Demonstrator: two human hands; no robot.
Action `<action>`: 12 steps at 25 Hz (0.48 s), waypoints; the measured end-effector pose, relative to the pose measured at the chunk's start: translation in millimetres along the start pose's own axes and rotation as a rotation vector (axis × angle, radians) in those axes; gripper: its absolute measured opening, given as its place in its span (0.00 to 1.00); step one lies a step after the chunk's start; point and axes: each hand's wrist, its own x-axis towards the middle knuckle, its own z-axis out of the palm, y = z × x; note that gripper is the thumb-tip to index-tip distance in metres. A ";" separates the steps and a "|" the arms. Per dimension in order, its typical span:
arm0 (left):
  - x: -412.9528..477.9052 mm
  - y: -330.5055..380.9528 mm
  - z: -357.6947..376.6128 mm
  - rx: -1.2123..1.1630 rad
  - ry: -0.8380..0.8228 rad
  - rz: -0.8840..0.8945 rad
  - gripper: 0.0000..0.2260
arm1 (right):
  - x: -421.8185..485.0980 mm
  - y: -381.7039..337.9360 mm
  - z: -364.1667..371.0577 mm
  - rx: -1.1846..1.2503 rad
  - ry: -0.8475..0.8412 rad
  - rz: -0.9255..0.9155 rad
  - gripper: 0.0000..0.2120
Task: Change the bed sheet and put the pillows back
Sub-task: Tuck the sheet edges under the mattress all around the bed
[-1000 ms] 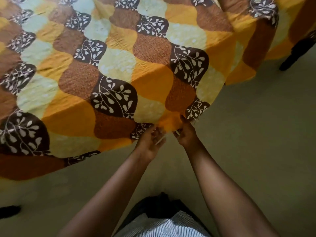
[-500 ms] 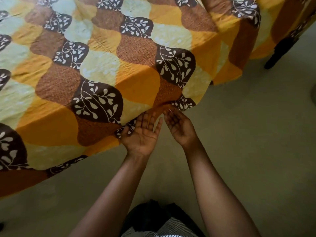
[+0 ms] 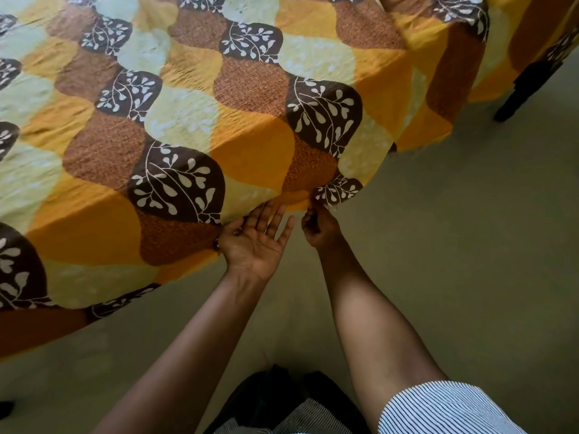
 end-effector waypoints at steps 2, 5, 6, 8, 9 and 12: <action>1.8 1.3 2.5 -0.050 0.016 -0.008 0.23 | -5.6 -4.0 -1.9 0.037 -0.060 -0.010 0.06; 4.6 3.3 -2.8 -0.121 -0.064 -0.016 0.24 | -22.7 -11.2 1.8 0.054 -0.217 -0.065 0.10; 4.6 2.9 -5.3 -0.128 -0.101 -0.014 0.24 | -29.3 -13.2 4.1 0.069 -0.280 -0.082 0.13; 6.5 1.4 -9.3 -0.144 -0.160 -0.012 0.25 | -38.9 -13.7 7.1 0.132 -0.395 -0.089 0.17; 7.4 1.4 -10.8 -0.148 -0.184 -0.014 0.24 | -42.6 -13.3 8.5 0.174 -0.445 -0.085 0.18; 9.7 2.3 -12.2 -0.155 -0.239 -0.025 0.23 | -46.9 -11.3 16.9 0.241 -0.541 -0.098 0.22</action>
